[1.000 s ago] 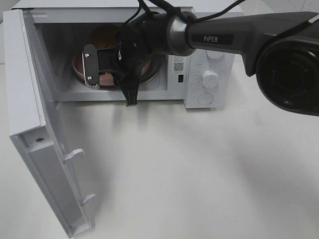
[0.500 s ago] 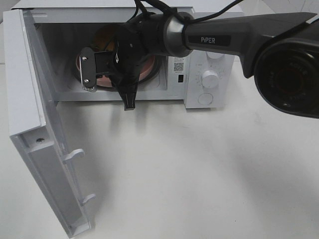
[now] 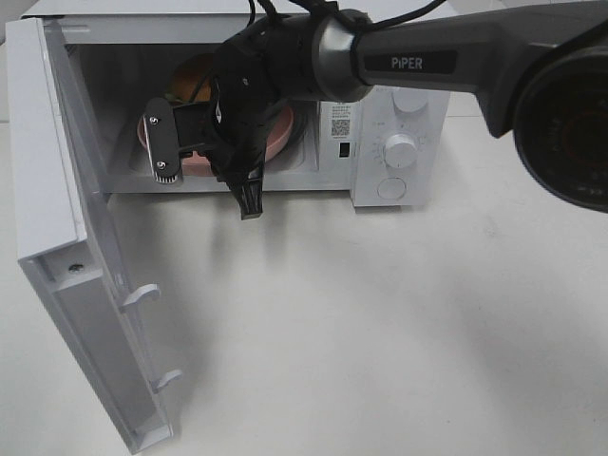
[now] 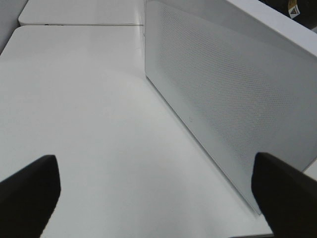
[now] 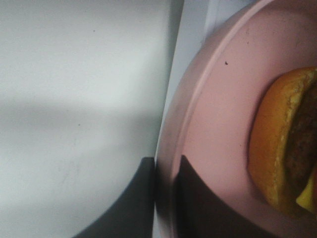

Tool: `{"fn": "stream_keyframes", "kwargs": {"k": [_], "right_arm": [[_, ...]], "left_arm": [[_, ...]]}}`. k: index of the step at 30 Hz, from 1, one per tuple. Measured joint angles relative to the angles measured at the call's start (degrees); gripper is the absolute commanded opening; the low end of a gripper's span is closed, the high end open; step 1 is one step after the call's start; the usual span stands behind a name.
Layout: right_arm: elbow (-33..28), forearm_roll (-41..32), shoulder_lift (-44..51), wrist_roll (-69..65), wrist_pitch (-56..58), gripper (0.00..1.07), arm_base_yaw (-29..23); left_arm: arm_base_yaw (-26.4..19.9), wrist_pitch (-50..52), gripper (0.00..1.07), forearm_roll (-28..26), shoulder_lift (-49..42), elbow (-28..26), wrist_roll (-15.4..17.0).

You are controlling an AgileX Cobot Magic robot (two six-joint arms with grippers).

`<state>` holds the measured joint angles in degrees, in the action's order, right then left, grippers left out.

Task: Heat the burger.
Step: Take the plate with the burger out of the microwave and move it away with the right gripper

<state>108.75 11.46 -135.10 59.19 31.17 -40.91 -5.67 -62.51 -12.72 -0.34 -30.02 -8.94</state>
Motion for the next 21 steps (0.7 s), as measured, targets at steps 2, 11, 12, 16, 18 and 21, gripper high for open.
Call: {"fn": "stream_keyframes", "kwargs": {"k": [2, 11, 12, 16, 18, 21], "right_arm": [[-1.49, -0.06, 0.74, 0.34, -0.80, 0.00, 0.00], [-17.65, 1.43, 8.54, 2.18, -12.03, 0.00, -0.57], [-17.65, 1.43, 8.54, 2.18, -12.03, 0.00, -0.57], [-24.81, 2.41, 12.78, 2.29, -16.67, 0.00, -0.57], [-26.41, 2.81, 13.75, 2.29, -17.70, 0.00, -0.57], [-32.66, 3.21, 17.13, 2.29, -22.40, 0.00, -0.57]], "left_arm": [[0.00, 0.00, 0.98, 0.00, 0.00, 0.00, 0.00], [0.00, 0.00, 0.98, 0.00, 0.00, 0.00, 0.00], [0.00, 0.00, 0.98, 0.00, 0.00, 0.00, 0.00], [0.00, 0.00, 0.98, 0.00, 0.00, 0.00, 0.00], [0.00, 0.00, 0.98, 0.00, 0.00, 0.00, 0.00], [0.00, 0.00, 0.98, 0.00, 0.00, 0.00, 0.00]]}}
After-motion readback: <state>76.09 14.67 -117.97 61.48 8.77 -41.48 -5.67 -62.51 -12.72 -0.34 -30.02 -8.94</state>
